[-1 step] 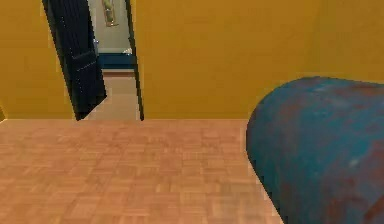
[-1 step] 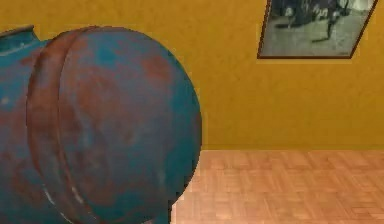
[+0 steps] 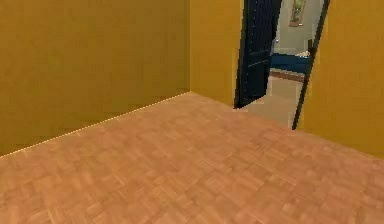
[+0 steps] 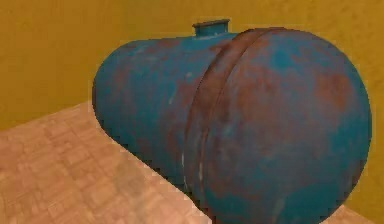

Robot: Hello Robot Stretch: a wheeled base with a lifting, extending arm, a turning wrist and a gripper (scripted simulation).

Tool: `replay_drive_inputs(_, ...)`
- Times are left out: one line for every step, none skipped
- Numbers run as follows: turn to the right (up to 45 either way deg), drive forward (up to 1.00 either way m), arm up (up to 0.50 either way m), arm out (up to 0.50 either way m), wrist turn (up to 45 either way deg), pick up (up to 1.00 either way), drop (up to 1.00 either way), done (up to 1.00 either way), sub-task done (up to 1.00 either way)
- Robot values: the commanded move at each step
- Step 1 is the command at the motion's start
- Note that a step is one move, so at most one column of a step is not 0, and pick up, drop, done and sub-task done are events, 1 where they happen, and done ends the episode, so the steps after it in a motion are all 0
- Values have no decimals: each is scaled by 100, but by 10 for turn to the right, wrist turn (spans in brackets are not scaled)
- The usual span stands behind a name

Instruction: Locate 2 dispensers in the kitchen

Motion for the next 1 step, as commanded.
replay_drive_inputs(-420,0,0,0,0,0,0,0,0)
